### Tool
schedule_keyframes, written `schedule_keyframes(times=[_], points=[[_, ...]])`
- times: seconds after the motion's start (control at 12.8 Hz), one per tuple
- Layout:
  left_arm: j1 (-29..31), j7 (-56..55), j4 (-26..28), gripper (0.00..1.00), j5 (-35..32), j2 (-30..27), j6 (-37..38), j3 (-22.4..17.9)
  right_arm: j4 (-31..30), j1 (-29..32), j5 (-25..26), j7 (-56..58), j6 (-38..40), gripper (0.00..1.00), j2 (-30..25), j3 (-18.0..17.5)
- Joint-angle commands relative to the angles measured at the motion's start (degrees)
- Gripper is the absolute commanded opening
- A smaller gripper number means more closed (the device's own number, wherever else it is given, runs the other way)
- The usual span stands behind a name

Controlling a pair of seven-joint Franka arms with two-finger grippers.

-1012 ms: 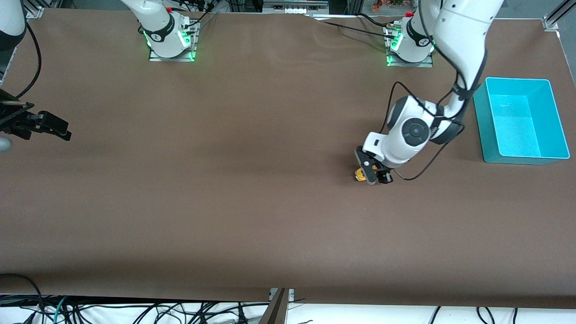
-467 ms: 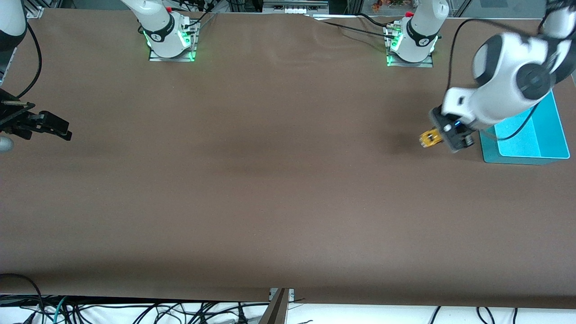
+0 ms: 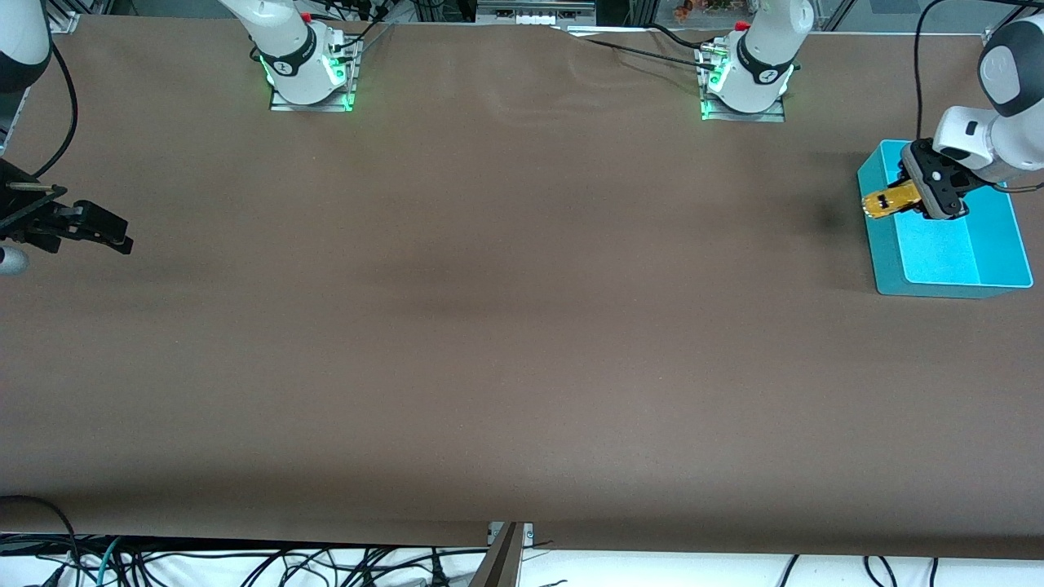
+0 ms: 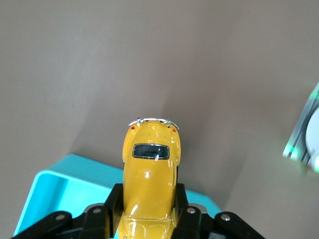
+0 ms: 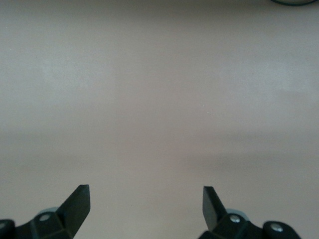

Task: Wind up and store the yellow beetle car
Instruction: 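Carry the car with the left gripper over the cyan bin, then lower the car into the cyan bin and open the left gripper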

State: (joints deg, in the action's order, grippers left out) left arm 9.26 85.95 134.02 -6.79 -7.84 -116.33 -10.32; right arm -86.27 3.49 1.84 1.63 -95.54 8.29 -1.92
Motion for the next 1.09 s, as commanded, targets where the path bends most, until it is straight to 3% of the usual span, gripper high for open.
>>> schedule_keyframes(times=[0.0, 0.23, 0.39, 0.62, 1.01], points=[[-0.5, 9.5, -0.5, 0.0, -3.1, 4.2, -0.9, -4.2, -0.1, -0.1, 0.7, -0.5, 0.7, 1.0, -0.5, -0.3], [-0.4, 26.2, -0.6, 0.0, -3.1, 10.6, -4.1, -8.7, -0.1, -0.2, 0.7, -0.5, 0.7, 1.0, -0.5, -0.4], [0.0, 32.6, -0.5, 0.0, -4.6, 11.4, -3.5, -8.8, -0.1, -0.2, 0.8, -0.5, 0.9, 1.0, -0.5, -0.3], [2.1, 37.4, -0.6, 0.0, -7.3, 13.9, -4.2, -8.9, 0.0, -0.3, 0.9, -0.5, 0.8, 1.0, -0.5, -0.4], [2.8, 42.4, -1.2, 0.0, -9.3, 13.5, -3.5, -13.4, 0.0, -0.3, 1.4, -0.5, 0.8, 1.0, -0.5, -0.4]])
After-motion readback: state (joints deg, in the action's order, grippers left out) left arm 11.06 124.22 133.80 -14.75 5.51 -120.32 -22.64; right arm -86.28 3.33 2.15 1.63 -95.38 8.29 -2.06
